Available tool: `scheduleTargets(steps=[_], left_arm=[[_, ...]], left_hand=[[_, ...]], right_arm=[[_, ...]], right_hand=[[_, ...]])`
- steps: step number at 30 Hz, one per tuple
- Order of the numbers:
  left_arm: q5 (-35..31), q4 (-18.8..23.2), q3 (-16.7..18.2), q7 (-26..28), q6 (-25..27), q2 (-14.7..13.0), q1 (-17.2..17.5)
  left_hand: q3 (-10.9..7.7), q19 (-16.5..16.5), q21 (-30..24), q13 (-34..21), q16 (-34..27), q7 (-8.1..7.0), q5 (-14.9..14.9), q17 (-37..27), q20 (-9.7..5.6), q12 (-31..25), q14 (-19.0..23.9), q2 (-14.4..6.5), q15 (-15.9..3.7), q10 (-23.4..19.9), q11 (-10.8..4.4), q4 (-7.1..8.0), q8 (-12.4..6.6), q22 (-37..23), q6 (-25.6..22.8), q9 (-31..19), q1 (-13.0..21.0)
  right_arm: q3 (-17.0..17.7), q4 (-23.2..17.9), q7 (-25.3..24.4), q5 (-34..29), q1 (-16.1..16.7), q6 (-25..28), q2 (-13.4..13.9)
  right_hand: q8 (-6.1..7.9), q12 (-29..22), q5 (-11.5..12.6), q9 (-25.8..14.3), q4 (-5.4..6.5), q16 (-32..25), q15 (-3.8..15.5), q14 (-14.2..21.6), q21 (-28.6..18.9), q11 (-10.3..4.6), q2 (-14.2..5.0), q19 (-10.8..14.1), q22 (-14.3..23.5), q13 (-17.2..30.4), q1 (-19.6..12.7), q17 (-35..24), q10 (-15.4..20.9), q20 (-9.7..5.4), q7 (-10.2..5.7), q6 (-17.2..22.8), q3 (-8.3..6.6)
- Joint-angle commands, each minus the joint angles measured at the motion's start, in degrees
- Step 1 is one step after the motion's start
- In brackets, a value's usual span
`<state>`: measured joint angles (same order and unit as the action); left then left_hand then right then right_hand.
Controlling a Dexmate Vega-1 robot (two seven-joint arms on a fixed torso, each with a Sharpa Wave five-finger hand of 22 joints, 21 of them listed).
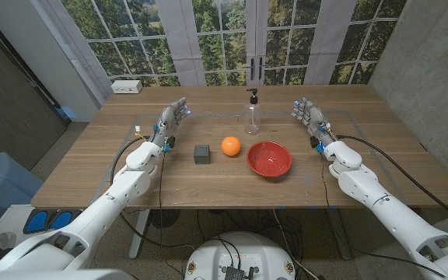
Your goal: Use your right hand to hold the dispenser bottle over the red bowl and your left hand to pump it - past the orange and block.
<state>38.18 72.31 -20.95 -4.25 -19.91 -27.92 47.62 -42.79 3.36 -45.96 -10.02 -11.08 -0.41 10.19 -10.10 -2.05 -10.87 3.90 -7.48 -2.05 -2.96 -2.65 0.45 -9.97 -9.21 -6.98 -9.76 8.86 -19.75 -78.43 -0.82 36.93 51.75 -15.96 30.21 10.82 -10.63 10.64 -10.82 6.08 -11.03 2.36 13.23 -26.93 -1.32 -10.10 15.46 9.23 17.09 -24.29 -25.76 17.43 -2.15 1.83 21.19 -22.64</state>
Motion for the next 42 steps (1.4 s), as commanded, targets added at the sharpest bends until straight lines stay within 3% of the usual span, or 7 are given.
scheduleTargets(steps=[1,14,16,23,34,42], left_arm=[[-1.0,-1.7,0.1,-1.0,-3.6,0.5,0.0],[-0.6,-2.1,0.5,-0.3,-4.3,1.3,-0.1],[-1.2,-1.5,0.4,0.6,-3.7,1.0,0.1],[-1.1,-1.2,0.6,1.1,-4.0,1.1,0.2],[-1.3,-1.2,0.6,1.4,-3.5,1.0,0.1],[-1.2,-1.1,0.6,1.5,-3.5,1.0,0.1]], left_hand=[[-0.47,0.2,-0.1,-0.1,-0.3,0.07,0.4,-0.4,-1.11,-0.2,0.0,-2.4,-0.86,-0.4,0.34,0.43,-0.32,-0.1,-0.1,-0.2,0.3],[-0.48,0.1,0.7,-0.1,-0.2,-0.06,0.4,-0.6,-1.80,-0.1,-0.4,-2.6,-1.07,-0.2,0.15,1.02,-0.28,-0.1,0.1,-0.2,-0.2],[-0.50,0.1,0.8,-0.1,-0.2,-0.07,0.4,-0.5,-1.78,-0.1,-0.4,-2.5,-1.07,-0.2,0.19,1.02,-0.28,-0.1,0.1,-0.2,-0.2],[-0.33,-0.2,1.1,-0.1,-0.1,-0.32,0.4,-0.3,-1.65,0.0,-0.4,-1.5,-1.21,0.0,-0.04,0.31,-0.28,-0.1,0.2,-0.2,-0.2],[-0.22,-0.6,1.4,-0.1,-0.1,-0.41,0.3,-0.2,-1.41,0.0,-0.4,-1.5,-1.24,0.0,-0.05,0.02,-0.29,-0.1,0.2,-0.2,-0.3],[-0.17,-0.9,1.7,-0.1,0.0,-0.41,0.3,-0.2,-1.22,-0.1,-0.4,-1.5,-1.27,0.0,0.03,-0.21,-0.31,-0.1,0.2,-0.2,-0.3]], right_arm=[[1.8,-1.4,-0.7,4.1,3.4,-1.7,-1.2],[1.6,3.8,1.9,6.1,0.7,-1.9,-3.3],[1.5,4.3,2.1,6.1,0.2,-1.8,-3.4],[1.5,6.4,2.0,5.8,-1.1,-3.1,-4.5],[1.1,9.2,2.1,4.7,-3.8,-3.4,-5.2],[0.5,8.8,1.3,3.3,-4.1,-3.3,-4.8]], right_hand=[[0.11,-0.2,0.2,-0.3,0.42,-0.3,0.76,-0.1,0.2,-0.16,-0.54,0.1,0.3,-0.1,-0.1,0.0,0.0,-1.38,0.08,-0.3,-0.64],[0.17,-0.2,0.0,-0.2,0.55,-0.3,0.01,-0.2,0.7,0.11,0.18,0.2,0.3,-0.5,0.7,0.6,-0.1,-0.68,0.78,-0.5,-0.68],[0.19,-0.3,0.0,-0.2,0.49,-0.4,-0.47,0.0,0.9,0.68,0.35,0.2,0.3,-0.7,0.9,0.8,-0.1,-0.24,0.93,-0.5,-0.72],[0.30,-0.5,-0.3,-0.2,-0.94,-0.8,-1.36,0.6,1.2,1.60,1.09,0.7,0.4,-1.1,0.5,1.4,0.4,1.18,1.21,-0.5,-0.70],[0.29,-0.5,-0.3,-0.2,-2.23,-0.9,-1.70,0.5,1.7,1.92,1.18,0.8,0.4,-1.5,0.0,1.7,0.2,1.34,1.48,-0.7,-0.87],[0.28,-0.6,-0.1,-0.2,-3.85,-1.3,-3.62,0.4,2.3,2.57,1.49,1.2,0.6,-2.0,-0.2,1.8,0.1,4.60,2.12,-1.1,-0.78]])
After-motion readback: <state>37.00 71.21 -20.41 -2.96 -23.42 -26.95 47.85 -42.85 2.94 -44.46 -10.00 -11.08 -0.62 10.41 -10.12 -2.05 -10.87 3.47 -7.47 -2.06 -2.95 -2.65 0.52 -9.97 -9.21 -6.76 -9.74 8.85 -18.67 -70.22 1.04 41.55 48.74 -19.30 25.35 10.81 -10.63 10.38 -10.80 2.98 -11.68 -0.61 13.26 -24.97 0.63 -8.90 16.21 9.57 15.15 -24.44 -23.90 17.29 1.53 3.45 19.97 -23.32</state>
